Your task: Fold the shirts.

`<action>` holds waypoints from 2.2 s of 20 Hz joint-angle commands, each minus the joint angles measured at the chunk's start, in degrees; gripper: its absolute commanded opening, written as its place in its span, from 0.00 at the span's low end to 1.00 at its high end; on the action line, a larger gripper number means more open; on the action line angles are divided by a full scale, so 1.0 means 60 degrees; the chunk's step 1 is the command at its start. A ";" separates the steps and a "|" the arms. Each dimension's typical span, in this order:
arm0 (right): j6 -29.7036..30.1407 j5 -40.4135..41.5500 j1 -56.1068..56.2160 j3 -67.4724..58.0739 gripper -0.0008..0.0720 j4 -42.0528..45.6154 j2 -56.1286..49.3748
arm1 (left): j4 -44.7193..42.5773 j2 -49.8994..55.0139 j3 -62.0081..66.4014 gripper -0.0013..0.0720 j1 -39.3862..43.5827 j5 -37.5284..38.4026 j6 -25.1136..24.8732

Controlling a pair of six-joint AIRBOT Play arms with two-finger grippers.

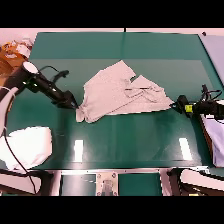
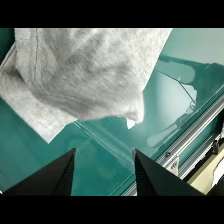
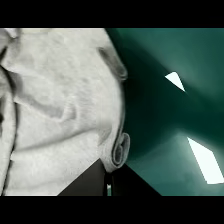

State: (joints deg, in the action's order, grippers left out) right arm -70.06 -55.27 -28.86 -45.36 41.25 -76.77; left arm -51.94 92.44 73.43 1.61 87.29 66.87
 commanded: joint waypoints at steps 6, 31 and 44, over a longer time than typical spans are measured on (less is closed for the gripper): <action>0.0047 -0.0299 -0.0091 -0.0273 0.02 -0.0018 -0.0022 | 0.0226 0.0007 -0.1016 0.59 0.2222 -0.2801 0.0251; -0.1836 -0.0794 -0.0102 -0.9264 0.02 -0.0692 0.5748 | -0.3850 -0.6852 0.7912 0.05 0.2240 -0.2153 0.2339; 0.0208 0.1122 0.1213 -0.2809 0.03 -0.0801 0.2962 | -0.2925 -0.1953 0.4044 0.05 0.2240 -0.4441 0.1767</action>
State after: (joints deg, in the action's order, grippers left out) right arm -73.60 -54.78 -24.12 -71.13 36.67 -52.93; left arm -73.97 71.16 102.78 15.00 66.30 80.29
